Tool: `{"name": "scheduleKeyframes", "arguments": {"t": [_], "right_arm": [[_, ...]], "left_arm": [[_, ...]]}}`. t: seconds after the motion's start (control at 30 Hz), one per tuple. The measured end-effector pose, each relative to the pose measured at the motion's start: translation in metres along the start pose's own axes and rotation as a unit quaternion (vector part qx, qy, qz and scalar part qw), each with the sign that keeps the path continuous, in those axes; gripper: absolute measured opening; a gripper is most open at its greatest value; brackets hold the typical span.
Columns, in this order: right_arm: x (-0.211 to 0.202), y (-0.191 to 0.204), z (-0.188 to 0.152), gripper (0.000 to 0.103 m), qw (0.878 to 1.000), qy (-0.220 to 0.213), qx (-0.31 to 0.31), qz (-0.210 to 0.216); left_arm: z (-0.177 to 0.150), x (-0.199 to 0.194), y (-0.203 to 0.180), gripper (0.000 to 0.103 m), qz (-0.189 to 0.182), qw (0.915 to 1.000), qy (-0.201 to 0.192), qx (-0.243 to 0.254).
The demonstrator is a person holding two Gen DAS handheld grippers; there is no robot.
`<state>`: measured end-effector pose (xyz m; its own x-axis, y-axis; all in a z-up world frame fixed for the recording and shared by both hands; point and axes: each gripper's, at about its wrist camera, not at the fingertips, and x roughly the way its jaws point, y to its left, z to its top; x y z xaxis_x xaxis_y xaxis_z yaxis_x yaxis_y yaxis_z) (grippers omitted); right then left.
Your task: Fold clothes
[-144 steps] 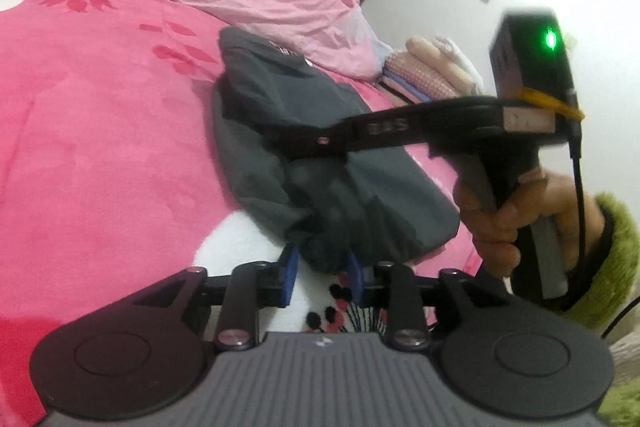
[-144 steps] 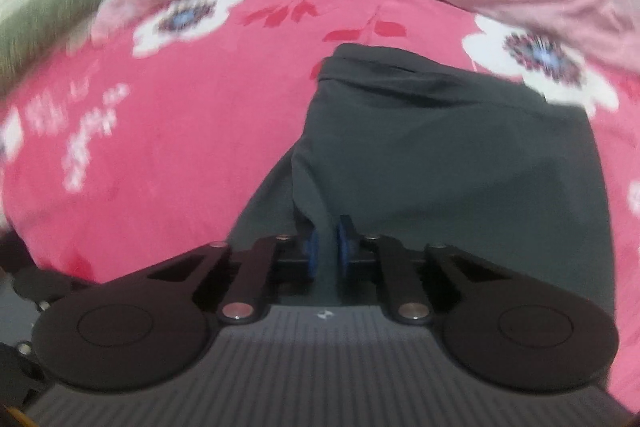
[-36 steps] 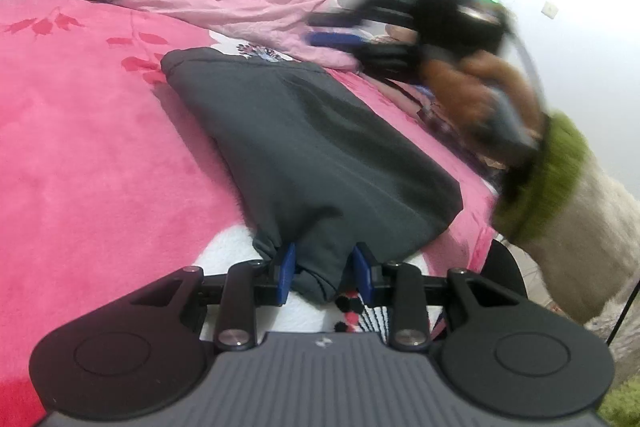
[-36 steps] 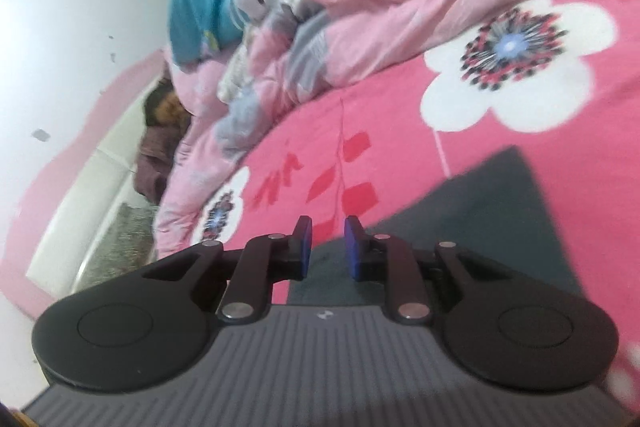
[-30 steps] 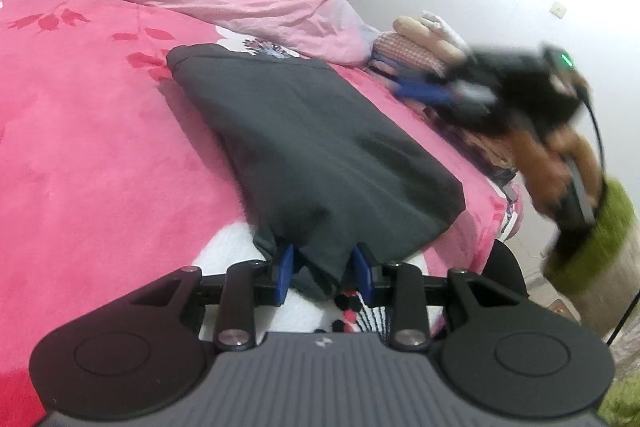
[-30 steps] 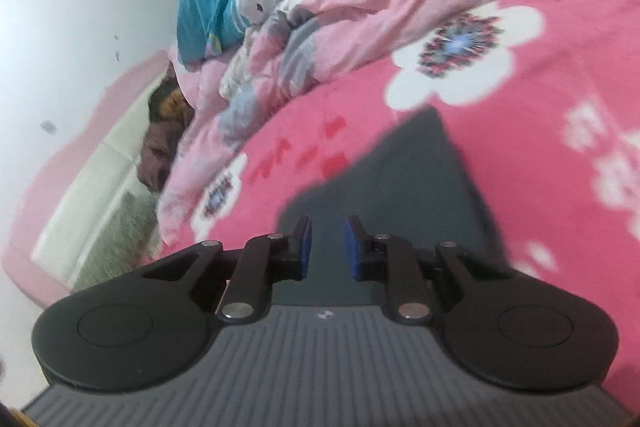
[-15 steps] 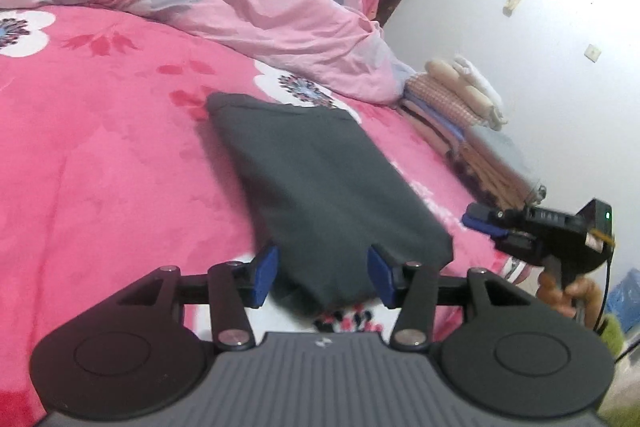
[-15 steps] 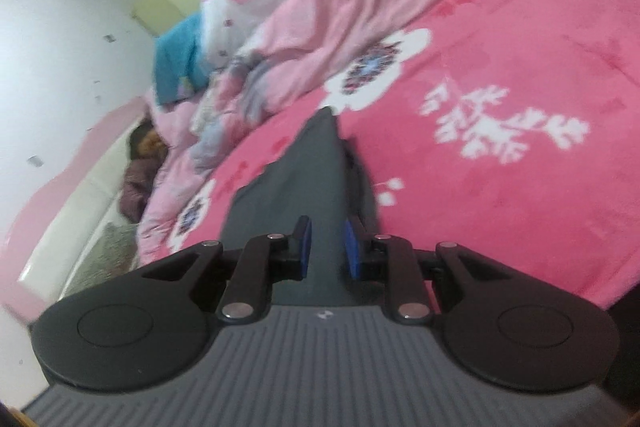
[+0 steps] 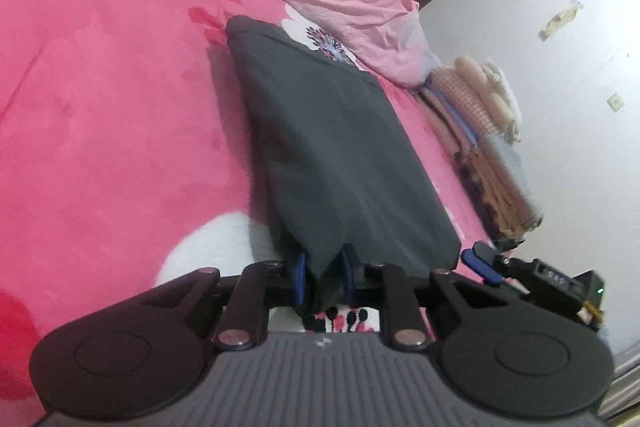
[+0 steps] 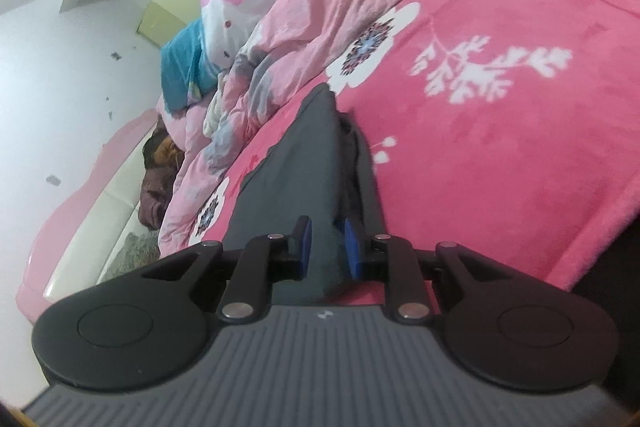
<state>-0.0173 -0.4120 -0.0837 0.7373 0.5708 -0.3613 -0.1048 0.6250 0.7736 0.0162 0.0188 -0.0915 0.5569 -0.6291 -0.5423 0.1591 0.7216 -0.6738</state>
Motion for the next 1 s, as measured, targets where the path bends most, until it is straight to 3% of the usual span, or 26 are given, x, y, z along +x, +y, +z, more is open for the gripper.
{"name": "scheduleKeyframes", "arguments": {"t": [0.07, 0.13, 0.23, 0.3, 0.53, 0.63, 0.77, 0.9, 1.0], "right_arm": [[0.0, -0.005, 0.0, 0.018, 1.0, -0.002, 0.01, -0.002], [0.001, -0.007, 0.001, 0.018, 1.0, -0.003, 0.015, -0.008], [-0.001, -0.003, 0.003, 0.018, 1.0, -0.01, 0.005, -0.006], [-0.003, 0.004, 0.005, 0.018, 1.0, -0.018, -0.013, -0.002], [0.009, 0.046, -0.002, 0.018, 0.992, -0.019, -0.128, 0.006], [0.02, 0.058, -0.008, 0.018, 0.987, -0.008, -0.162, -0.003], [0.034, 0.059, -0.016, 0.018, 0.98, 0.017, -0.195, -0.047], [0.043, 0.058, -0.02, 0.018, 0.966, 0.043, -0.228, -0.113], [0.039, 0.067, -0.016, 0.018, 0.966, 0.032, -0.238, -0.096]], "left_arm": [[0.0, 0.002, 0.009, 0.02, -0.005, 0.9998, 0.004, -0.019], [0.0, 0.002, 0.016, 0.034, -0.008, 0.9991, 0.006, -0.04], [-0.001, -0.014, 0.003, 0.052, 0.018, 0.9997, -0.011, -0.008], [-0.001, -0.027, -0.008, 0.058, 0.042, 0.9984, -0.032, 0.02], [0.007, -0.048, -0.054, 0.065, 0.06, 0.9872, -0.087, 0.12], [0.012, -0.024, -0.08, 0.063, 0.075, 0.9808, -0.064, 0.168], [0.006, 0.022, -0.105, 0.057, 0.148, 0.9611, -0.009, 0.233], [0.004, 0.045, -0.107, 0.058, 0.19, 0.9571, 0.03, 0.217], [0.006, 0.048, -0.108, 0.061, 0.202, 0.9578, 0.037, 0.201]]}}
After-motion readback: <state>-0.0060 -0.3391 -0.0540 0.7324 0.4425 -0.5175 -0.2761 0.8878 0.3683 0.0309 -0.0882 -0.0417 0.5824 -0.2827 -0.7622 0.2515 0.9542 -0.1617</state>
